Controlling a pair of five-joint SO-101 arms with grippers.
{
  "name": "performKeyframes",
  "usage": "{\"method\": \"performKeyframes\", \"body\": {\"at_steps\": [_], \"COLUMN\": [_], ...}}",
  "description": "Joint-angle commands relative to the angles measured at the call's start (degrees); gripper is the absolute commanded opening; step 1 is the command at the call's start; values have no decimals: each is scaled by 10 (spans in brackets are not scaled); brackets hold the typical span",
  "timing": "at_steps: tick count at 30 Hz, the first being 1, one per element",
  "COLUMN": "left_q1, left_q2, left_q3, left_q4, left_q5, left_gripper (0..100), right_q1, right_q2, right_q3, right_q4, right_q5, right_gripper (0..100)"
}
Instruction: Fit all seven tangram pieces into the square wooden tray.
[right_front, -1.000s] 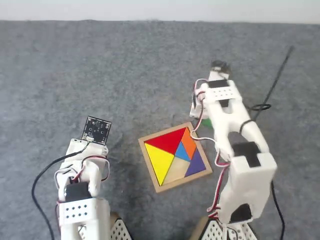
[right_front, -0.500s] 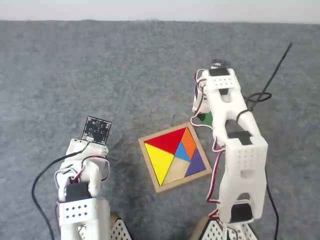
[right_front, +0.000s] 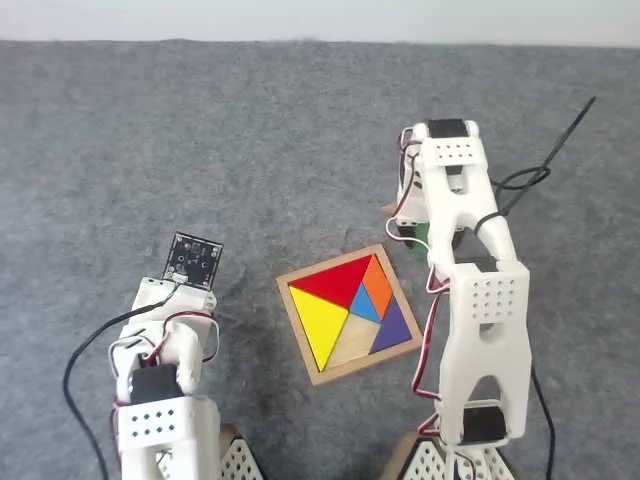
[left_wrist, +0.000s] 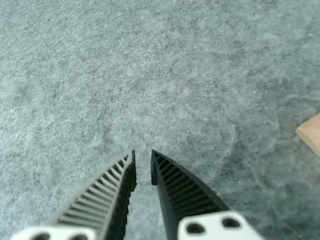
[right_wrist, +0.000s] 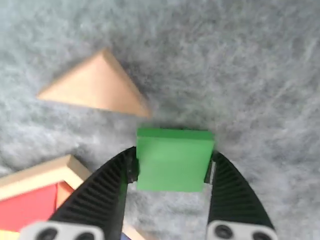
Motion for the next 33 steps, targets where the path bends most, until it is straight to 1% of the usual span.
{"method": "performKeyframes", "body": {"at_steps": [1, 6, 8, 12, 15, 19, 24, 27, 30, 33], "left_q1": [-2, -2, -2, -2, -3, -4, -4, -4, -4, -4], "left_q2": [-9, -9, -9, -9, -9, -9, -9, -9, -9, -9], "left_q3": [-2, -2, -2, -2, -2, -2, -2, -2, -2, -2], "left_q4": [1, 2, 2, 3, 3, 3, 3, 3, 3, 3], "left_q5": [-4, -5, -20, -28, -28, -28, -30, -30, -30, -30], "left_gripper": [48, 48, 48, 48, 48, 48, 48, 48, 48, 48], "right_q1": [15, 16, 15, 14, 0, -59, -176, -238, -279, -311], "right_q2": [-39, -109, -147, -243, -320, -410, -509, -549, -559, -559], "right_q3": [-38, -27, -4, 83, 172, 324, 522, 610, 673, 707], "right_q4": [46, 62, 62, 60, 54, 7, -104, -183, -252, -280], "right_q5": [40, 82, 105, 153, 208, 280, 345, 389, 411, 412], "right_gripper": [129, 129, 129, 129, 129, 129, 129, 129, 129, 132]}}
